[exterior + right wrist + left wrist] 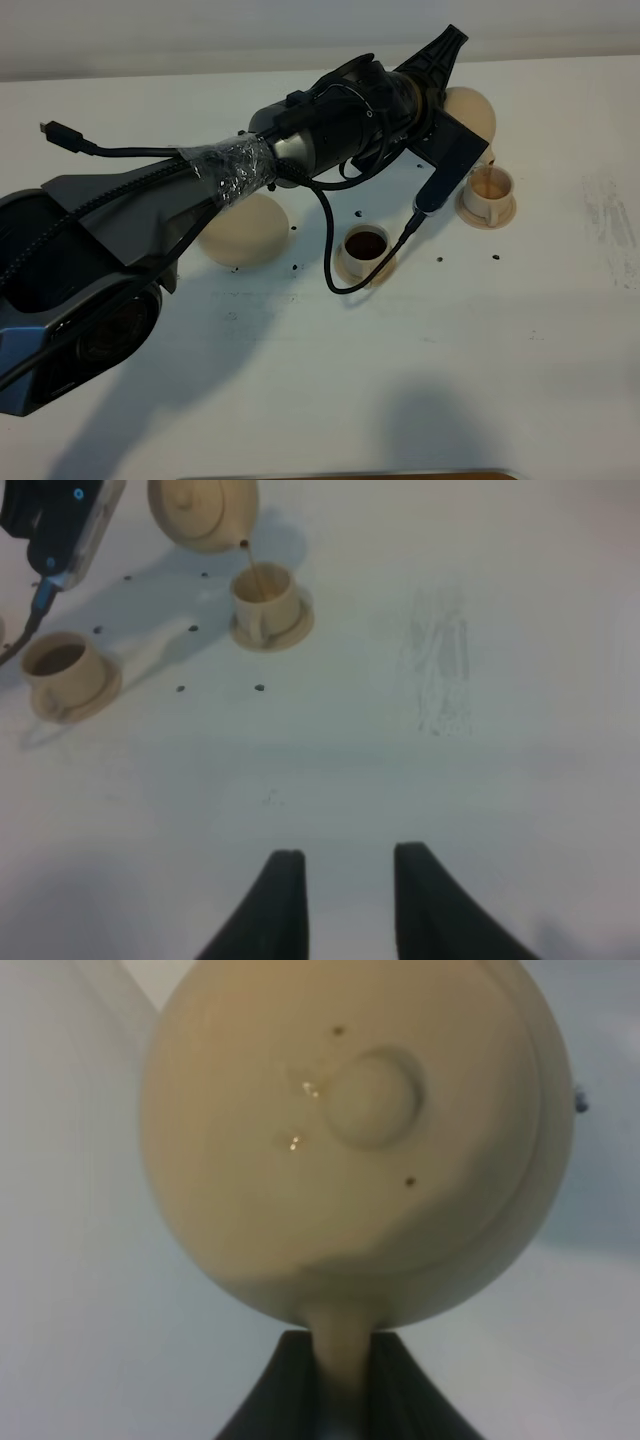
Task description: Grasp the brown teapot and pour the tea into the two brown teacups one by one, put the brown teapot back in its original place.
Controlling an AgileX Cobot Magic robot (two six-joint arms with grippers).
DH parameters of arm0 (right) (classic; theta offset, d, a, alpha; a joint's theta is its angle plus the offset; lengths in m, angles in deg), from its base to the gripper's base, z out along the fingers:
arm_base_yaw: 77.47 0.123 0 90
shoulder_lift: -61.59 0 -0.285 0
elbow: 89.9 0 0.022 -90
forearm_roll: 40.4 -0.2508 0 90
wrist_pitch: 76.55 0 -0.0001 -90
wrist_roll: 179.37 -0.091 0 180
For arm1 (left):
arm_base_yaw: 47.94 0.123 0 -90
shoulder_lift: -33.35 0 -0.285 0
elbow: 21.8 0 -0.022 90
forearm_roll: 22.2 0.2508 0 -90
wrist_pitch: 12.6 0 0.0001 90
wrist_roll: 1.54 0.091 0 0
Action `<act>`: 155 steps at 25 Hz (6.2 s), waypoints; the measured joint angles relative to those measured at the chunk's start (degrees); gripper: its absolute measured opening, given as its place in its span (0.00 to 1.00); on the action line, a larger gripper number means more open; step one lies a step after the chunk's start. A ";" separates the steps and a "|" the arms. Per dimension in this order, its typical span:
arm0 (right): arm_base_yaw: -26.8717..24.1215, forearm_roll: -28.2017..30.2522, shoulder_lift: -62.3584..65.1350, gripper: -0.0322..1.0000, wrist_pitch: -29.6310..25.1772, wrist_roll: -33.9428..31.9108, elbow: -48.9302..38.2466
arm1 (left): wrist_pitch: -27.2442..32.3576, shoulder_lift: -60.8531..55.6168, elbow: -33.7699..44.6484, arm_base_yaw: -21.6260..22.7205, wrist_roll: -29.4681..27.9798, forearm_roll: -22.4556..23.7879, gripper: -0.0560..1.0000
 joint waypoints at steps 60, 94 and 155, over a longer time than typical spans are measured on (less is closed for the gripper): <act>0.00 0.00 0.00 0.26 0.00 -0.03 0.00 | -4.69 1.33 0.00 -1.22 0.12 15.67 0.13; 0.00 0.00 0.00 0.26 0.00 -0.03 0.00 | -5.68 1.33 0.00 -1.86 0.12 19.35 0.13; 0.00 0.00 0.00 0.26 0.00 -0.02 0.00 | -5.59 0.09 0.85 -2.23 5.07 21.21 0.13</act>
